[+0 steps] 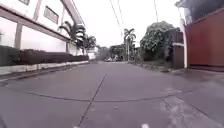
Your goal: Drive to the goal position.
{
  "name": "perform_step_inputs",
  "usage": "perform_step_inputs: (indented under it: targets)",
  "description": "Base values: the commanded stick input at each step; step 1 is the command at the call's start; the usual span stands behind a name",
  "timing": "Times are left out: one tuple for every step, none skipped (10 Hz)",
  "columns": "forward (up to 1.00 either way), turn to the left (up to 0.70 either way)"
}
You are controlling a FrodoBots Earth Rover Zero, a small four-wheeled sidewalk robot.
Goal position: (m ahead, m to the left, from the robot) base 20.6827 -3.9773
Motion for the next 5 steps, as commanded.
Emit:
perform_step_inputs:
  targets:
    - [1.00, 0.01]
    - [1.00, 0.01]
    - [1.00, 0.01]
    - [1.00, 0.01]
    - [1.00, 0.01]
